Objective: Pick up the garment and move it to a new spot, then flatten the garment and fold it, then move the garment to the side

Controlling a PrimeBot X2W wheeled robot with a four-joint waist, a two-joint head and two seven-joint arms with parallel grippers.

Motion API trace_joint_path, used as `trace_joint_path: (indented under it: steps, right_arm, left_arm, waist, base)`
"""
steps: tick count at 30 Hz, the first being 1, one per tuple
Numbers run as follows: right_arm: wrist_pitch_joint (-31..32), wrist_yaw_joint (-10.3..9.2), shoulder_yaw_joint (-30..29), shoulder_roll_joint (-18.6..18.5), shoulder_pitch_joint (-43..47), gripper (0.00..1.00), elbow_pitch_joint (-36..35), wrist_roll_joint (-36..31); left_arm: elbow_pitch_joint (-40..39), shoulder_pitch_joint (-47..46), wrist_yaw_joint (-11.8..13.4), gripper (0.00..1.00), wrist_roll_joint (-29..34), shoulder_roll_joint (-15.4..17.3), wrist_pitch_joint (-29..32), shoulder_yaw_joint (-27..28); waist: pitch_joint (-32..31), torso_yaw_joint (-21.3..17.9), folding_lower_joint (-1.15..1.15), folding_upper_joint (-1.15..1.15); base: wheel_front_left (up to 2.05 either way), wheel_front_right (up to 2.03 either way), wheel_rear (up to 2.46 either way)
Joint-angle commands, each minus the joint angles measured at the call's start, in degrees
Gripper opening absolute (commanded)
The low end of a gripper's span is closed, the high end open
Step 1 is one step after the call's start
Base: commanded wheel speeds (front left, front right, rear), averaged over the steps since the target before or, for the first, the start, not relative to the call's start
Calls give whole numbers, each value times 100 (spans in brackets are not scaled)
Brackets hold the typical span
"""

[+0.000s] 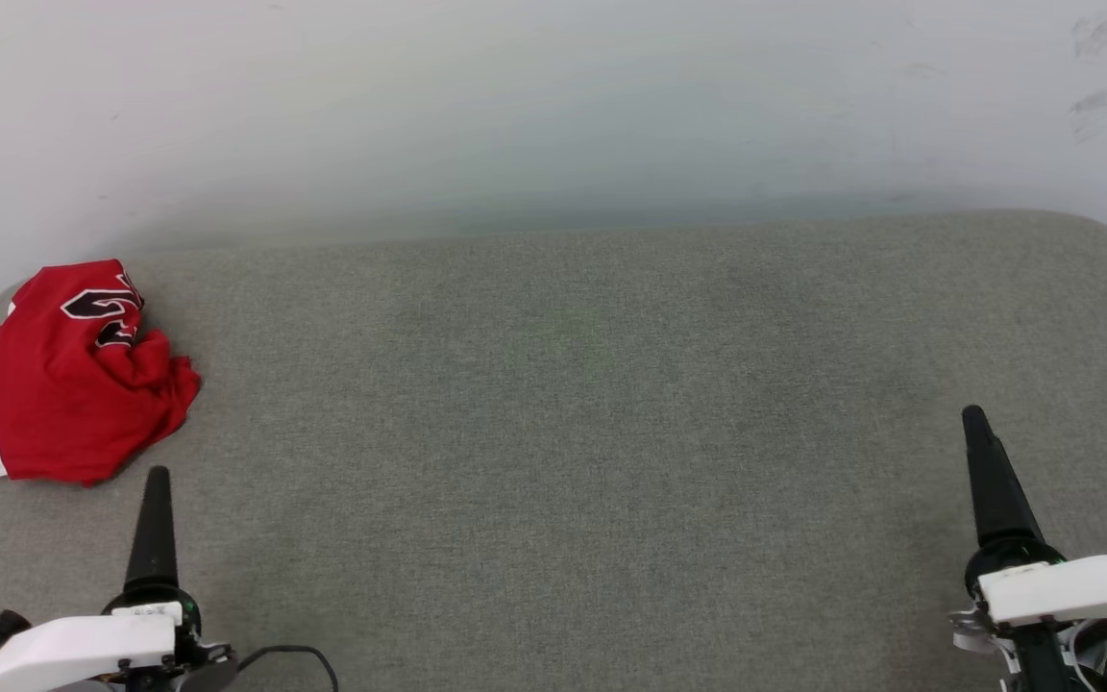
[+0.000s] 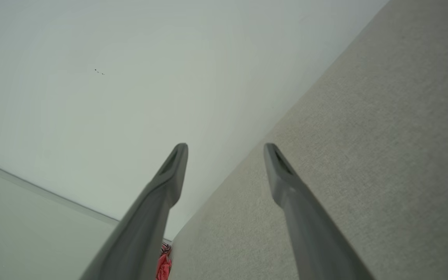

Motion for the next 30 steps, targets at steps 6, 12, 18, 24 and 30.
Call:
trace_joint_path:
  steps: [6, 12, 18, 24, 30]
  right_arm:
    - [-162, 1, 181, -11, -76, 100, -468, -1213]
    - [-320, 2, 359, -10, -57, 100, -718, -2277]
    - [-430, 2, 454, -14, 2, 100, -754, -2933]
    - [-518, 2, 538, -28, 33, 100, -791, -3427]
    - [-617, 1, 536, -20, 104, 100, -745, -3938]
  left_arm:
    - [-630, -21, 47, 100, 970, 26, -159, 77]
    - [-1389, 175, 626, 100, 2566, 29, -314, -619]
    - [-1542, 302, 872, 100, 3471, 31, -426, -1108]
    - [-1612, 360, 1034, 100, 4001, 173, -509, -1450]
    - [-1635, 469, 1172, 100, 4414, 417, -606, -1906]
  waist:
    - [21, -10, 0, 0]
    - [44, -25, 0, 0]
    - [52, -35, 0, 0]
    - [59, -45, 0, 0]
    - [55, -57, 0, 0]
  base:
    - [0, 0, 0]
    - [0, 0, 0]
    - [0, 0, 0]
    - [0, 0, 0]
    - [0, 0, 0]
